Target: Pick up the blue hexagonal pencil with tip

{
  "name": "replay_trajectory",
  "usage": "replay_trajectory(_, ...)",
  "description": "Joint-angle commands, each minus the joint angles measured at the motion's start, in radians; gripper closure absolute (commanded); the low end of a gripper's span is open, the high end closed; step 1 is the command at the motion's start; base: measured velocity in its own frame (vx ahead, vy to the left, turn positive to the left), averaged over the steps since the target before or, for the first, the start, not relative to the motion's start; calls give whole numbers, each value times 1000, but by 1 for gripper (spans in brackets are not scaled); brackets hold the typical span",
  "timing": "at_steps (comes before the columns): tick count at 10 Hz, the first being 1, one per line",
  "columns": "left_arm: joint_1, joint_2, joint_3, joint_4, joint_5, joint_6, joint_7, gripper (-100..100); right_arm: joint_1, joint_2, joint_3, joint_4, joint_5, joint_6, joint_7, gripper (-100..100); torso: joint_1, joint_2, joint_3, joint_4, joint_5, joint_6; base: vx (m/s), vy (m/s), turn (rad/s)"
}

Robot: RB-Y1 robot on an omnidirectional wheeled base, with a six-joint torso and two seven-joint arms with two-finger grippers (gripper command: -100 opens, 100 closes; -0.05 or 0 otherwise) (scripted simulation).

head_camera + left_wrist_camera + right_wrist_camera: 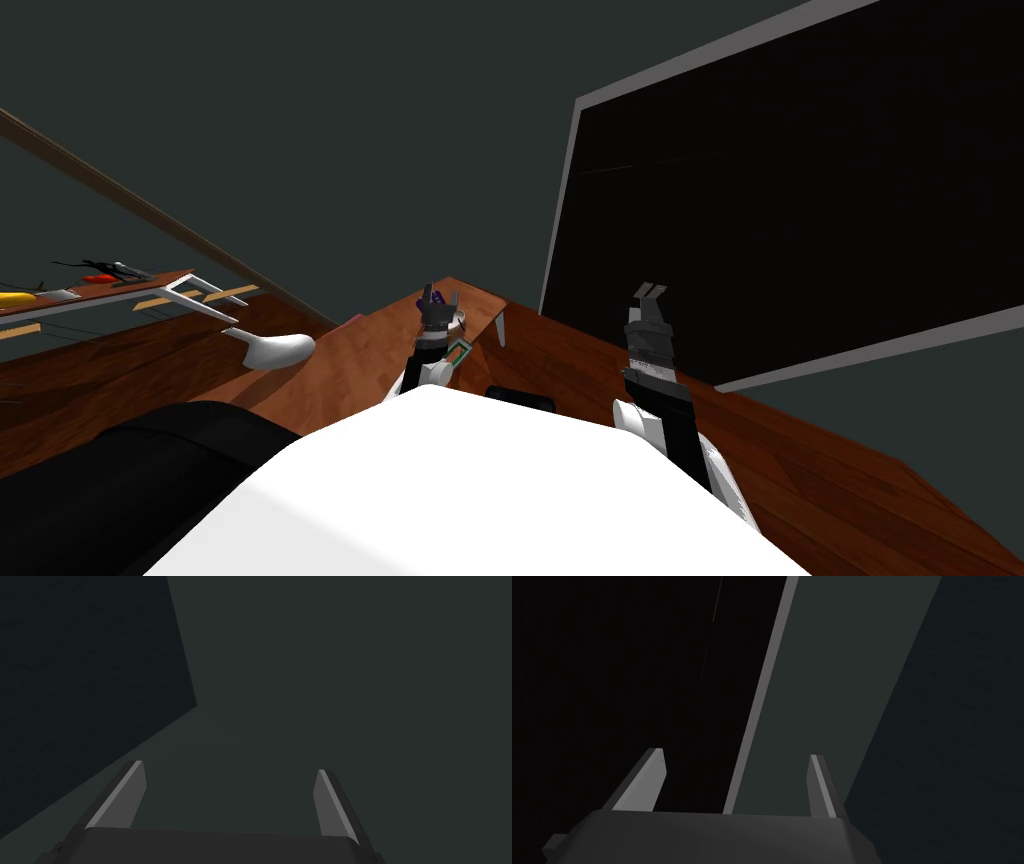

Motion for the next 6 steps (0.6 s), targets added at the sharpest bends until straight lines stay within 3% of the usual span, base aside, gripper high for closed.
replay_trajectory(1,-7,5,6,28,15,-4,16,-100,0,0,0,0,0,0,0,0,0,0,0,0,0,0,22,-2,-3)
replay_trajectory(3,-13,9,8,102,65,-31,65,-100,0,0,0,0,0,0,0,0,0,0,0,0,0,0,36,-9,-10)
replay_trajectory(4,-13,9,8,122,65,-31,65,-100,0,0,0,0,0,0,0,0,0,-1,-1,0,0,0,41,-3,0)
replay_trajectory(6,-22,8,11,203,118,-59,119,-100,0,0,0,0,0,0,0,0,0,-1,-1,0,0,0,43,-7,-9)
